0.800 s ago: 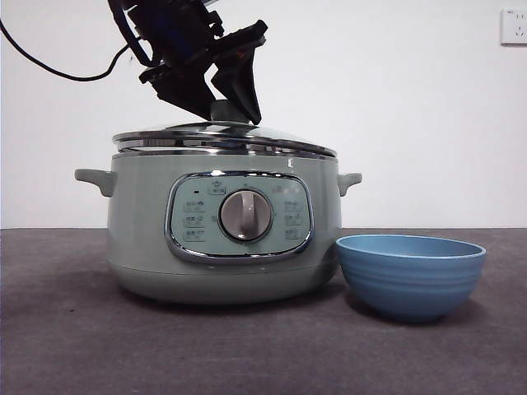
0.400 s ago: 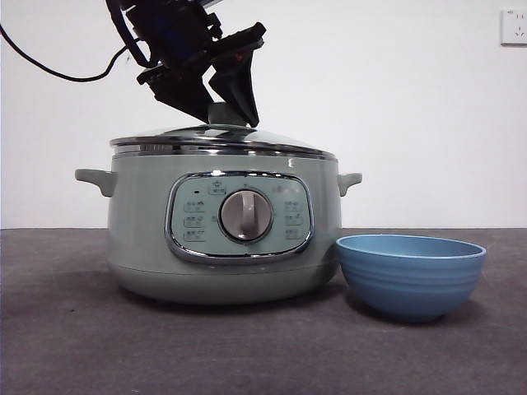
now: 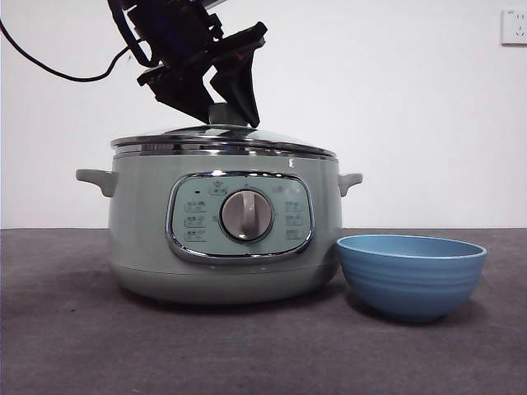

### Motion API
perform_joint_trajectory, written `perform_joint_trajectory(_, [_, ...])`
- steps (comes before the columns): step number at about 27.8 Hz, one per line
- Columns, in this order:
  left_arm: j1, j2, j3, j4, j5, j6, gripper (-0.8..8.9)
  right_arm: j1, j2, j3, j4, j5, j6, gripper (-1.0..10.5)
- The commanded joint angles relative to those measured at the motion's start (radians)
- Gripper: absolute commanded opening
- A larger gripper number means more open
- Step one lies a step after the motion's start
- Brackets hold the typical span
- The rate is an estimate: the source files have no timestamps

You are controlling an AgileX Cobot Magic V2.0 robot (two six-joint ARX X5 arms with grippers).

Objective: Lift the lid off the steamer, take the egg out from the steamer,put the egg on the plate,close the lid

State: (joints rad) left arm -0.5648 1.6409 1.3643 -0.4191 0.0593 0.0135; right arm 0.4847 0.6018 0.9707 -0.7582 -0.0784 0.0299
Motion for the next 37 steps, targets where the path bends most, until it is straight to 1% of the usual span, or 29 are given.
perform_joint_trajectory(1, [0.006, 0.027, -0.009, -0.024, -0.002, -0.029, 4.40, 0.001, -0.003, 0.001, 0.006, -0.001, 0.007, 4.1])
perform_joint_trajectory(6, [0.006, 0.027, -0.009, -0.008, -0.012, -0.029, 4.40, 0.001, -0.003, 0.001, -0.006, -0.001, 0.007, 4.1])
perform_joint_trajectory(8, [0.006, 0.027, -0.009, -0.001, -0.031, -0.034, 4.40, 0.001, -0.003, 0.001, -0.013, -0.001, 0.007, 4.1])
perform_joint_trajectory(15, [0.006, 0.021, -0.008, -0.001, -0.032, -0.036, 4.40, 0.001, -0.003, 0.001, -0.014, -0.001, 0.007, 4.1])
perform_joint_trajectory(28, [0.006, -0.118, -0.007, 0.002, -0.032, -0.036, 4.40, 0.001, -0.002, 0.001, -0.014, -0.001, 0.007, 4.1])
perform_joint_trajectory(32, [0.006, -0.196, -0.007, -0.063, -0.031, -0.036, 4.40, 0.001, -0.002, 0.001, -0.014, -0.002, 0.007, 4.1])
perform_joint_trajectory(35, [0.001, -0.281, -0.007, -0.163, -0.024, -0.036, 4.40, 0.001, -0.002, 0.001, -0.018, -0.005, 0.007, 4.1])
perform_joint_trajectory(37, [0.001, -0.340, -0.007, -0.237, -0.006, -0.040, 4.40, 0.001, 0.000, 0.001, -0.027, -0.035, 0.007, 4.1])
